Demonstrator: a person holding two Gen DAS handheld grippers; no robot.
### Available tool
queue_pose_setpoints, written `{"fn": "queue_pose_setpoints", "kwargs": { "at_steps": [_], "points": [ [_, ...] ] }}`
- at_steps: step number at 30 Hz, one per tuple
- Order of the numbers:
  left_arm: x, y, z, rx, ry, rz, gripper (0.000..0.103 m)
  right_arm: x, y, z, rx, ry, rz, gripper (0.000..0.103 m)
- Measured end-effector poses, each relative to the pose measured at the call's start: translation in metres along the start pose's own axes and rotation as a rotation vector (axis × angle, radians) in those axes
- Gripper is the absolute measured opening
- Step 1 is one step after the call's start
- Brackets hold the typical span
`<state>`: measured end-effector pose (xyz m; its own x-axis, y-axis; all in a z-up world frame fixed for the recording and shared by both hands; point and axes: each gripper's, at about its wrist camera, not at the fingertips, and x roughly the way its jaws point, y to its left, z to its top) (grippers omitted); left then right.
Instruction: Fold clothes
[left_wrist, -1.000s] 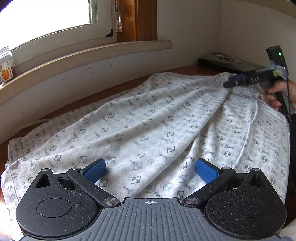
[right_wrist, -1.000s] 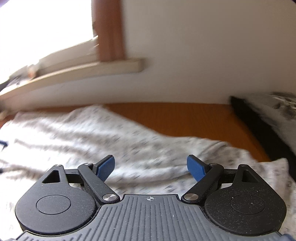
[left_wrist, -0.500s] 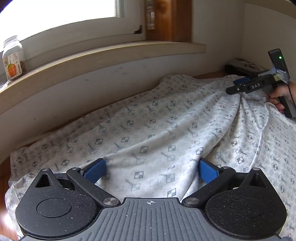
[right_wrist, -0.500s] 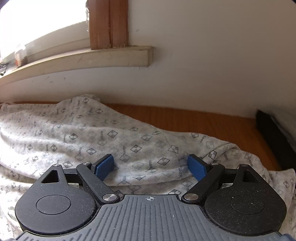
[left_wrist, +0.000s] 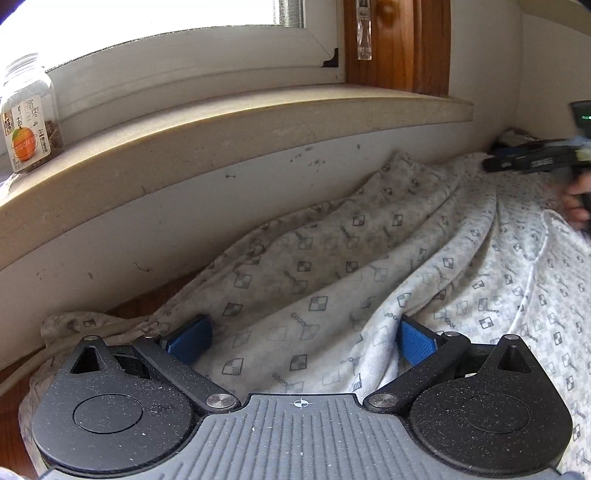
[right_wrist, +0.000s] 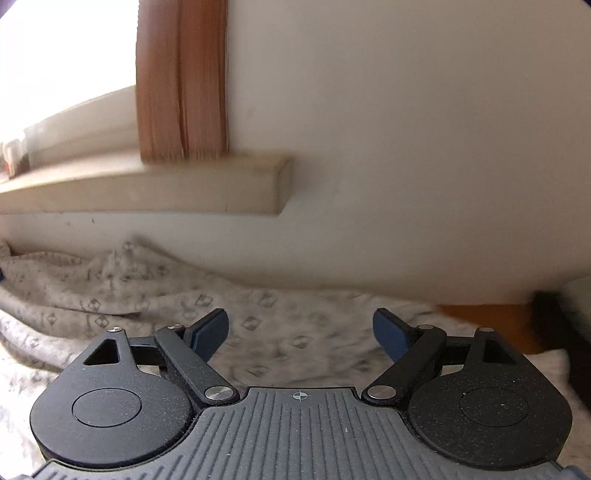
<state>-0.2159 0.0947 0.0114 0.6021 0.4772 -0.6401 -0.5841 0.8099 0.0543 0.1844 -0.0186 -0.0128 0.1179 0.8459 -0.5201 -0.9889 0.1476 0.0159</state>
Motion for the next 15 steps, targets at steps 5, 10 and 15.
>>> {"fn": "queue_pose_setpoints", "kwargs": {
  "at_steps": [5,10,15],
  "points": [
    [0.002,0.001,0.001,-0.002,0.001,0.004,0.103,-0.092,-0.005,-0.028,-0.044,0.013,0.013,0.084],
    [0.002,-0.001,0.001,0.003,-0.001,0.013,0.103,-0.167,-0.022,-0.079,0.014,0.062,-0.095,0.084],
    [-0.006,-0.011,-0.002,0.021,-0.019,0.072,0.103,-0.212,-0.038,-0.118,0.075,0.092,-0.151,0.084]
  ]
}}
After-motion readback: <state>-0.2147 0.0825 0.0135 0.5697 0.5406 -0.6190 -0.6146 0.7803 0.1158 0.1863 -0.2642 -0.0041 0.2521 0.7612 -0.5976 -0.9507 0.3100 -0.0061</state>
